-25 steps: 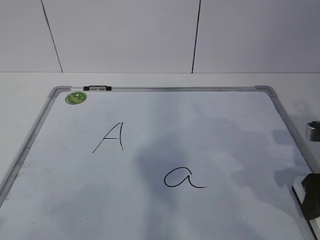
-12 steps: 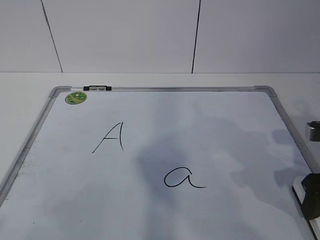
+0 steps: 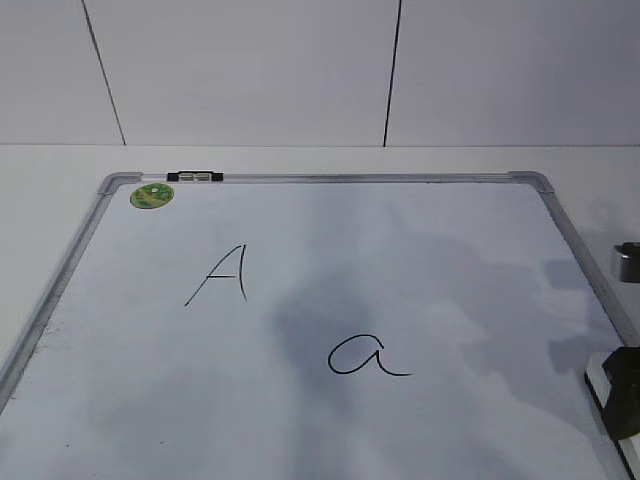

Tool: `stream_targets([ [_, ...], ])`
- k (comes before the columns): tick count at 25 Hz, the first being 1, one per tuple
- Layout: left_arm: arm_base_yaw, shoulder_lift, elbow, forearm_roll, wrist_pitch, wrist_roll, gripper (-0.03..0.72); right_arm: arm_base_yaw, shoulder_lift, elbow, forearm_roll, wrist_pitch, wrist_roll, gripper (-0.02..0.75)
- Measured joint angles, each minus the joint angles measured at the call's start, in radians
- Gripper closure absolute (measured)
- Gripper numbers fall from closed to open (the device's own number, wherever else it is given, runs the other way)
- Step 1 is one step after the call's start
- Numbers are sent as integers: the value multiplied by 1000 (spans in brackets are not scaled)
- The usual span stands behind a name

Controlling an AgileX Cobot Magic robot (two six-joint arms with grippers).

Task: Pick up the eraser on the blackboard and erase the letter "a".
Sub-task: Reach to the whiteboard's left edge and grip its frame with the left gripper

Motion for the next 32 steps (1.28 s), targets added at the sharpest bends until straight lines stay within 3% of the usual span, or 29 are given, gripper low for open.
stream_targets([
  [13,0,0,0,0,0,0,454,0,-7,-13,2,-20,2,162],
  [32,0,0,0,0,0,0,454,0,-330,-18,84,76,2,163],
])
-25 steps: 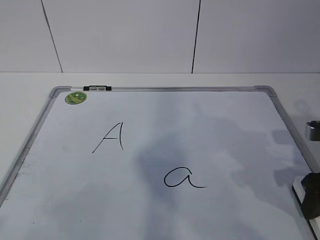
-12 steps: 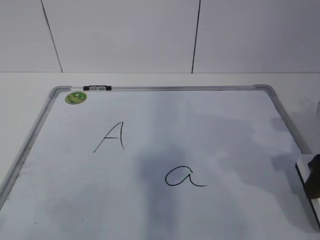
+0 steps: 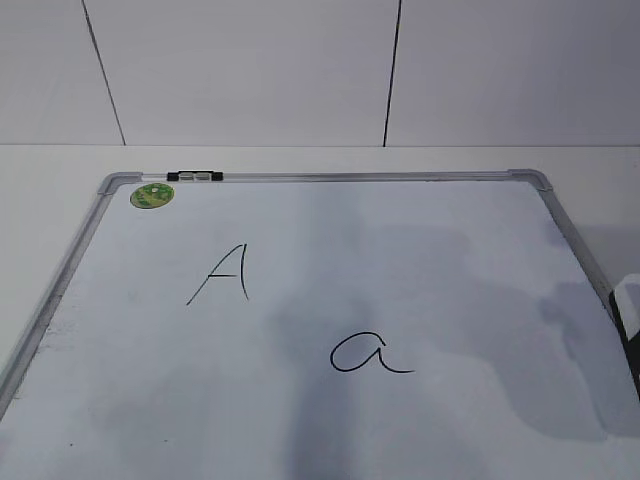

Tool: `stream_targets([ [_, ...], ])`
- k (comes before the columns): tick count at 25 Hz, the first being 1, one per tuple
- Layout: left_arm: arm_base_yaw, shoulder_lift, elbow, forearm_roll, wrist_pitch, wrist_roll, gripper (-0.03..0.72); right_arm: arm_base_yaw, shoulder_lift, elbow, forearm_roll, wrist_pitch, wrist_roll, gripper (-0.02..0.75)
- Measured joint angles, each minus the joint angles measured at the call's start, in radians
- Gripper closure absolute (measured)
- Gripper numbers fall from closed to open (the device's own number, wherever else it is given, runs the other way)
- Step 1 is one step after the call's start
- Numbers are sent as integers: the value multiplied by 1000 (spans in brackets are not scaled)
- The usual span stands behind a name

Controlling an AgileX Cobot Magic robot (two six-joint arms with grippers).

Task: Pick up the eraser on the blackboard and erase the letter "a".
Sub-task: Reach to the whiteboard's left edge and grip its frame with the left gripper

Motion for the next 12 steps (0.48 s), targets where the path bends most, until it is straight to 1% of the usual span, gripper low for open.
stream_targets([
  [12,0,0,0,-4,0,0,453,0,-42,0,29,52,0,163],
])
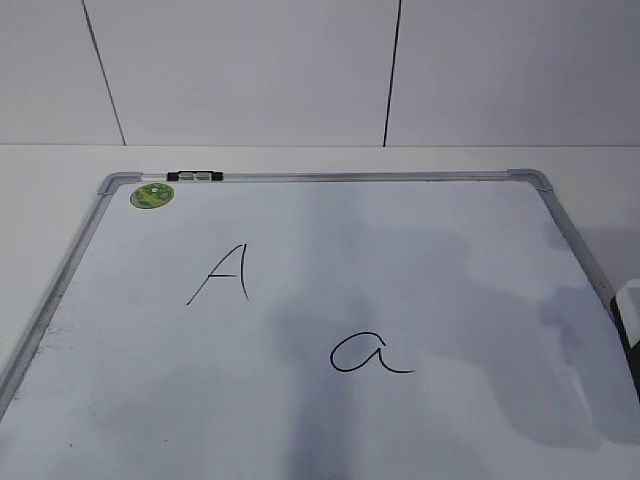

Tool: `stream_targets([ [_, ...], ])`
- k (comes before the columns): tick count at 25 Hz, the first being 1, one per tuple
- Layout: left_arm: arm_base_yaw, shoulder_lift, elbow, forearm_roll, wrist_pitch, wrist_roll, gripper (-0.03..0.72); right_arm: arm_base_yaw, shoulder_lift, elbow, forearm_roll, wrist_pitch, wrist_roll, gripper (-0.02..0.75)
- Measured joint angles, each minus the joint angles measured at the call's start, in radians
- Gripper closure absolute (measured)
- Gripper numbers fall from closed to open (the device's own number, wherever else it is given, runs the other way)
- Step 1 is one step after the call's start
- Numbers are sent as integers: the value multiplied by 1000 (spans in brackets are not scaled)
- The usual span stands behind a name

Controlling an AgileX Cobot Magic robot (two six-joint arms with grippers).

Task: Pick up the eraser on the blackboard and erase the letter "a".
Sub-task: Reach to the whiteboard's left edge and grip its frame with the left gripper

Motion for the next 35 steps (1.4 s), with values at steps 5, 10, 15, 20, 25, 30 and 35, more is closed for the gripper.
stream_targets([
  [5,0,0,0,-10,0,0,453,0,0,0,2,0,0,164],
  [10,0,0,0,-28,0,0,453,0,0,0,2,2,0,164],
  [15,0,0,0,-74,-9,0,452,0,0,0,5,4,0,164],
  [20,0,43,-30,-87,-22,0,439,0,0,0,7,4,0,164],
  [25,0,234,-65,-95,-87,0,385,0,0,0,11,6,0,164],
  [30,0,454,-70,-139,-211,0,350,0,0,0,11,6,2,164],
  [35,0,709,-106,-153,-249,0,349,0,0,0,13,6,2,164],
])
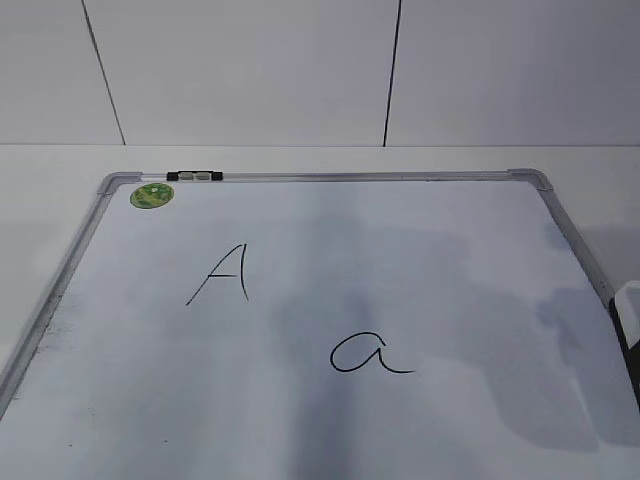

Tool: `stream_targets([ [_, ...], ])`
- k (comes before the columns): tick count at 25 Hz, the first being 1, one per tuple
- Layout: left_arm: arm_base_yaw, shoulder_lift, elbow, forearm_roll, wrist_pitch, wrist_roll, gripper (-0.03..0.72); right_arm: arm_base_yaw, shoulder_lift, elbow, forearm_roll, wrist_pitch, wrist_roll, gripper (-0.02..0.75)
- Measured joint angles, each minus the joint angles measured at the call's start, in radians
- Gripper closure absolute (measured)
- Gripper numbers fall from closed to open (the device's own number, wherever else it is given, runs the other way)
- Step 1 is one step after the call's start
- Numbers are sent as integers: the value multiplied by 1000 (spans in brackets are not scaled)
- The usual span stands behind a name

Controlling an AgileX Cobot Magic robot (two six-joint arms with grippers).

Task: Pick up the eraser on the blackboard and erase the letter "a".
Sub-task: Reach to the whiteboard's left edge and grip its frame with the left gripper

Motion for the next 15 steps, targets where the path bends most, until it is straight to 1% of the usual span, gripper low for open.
stream_targets([
  [8,0,393,-171,5,-15,41,349,0,0,0,0,2,0,164],
  [15,0,699,-363,26,45,72,349,0,0,0,2,5,0,164],
])
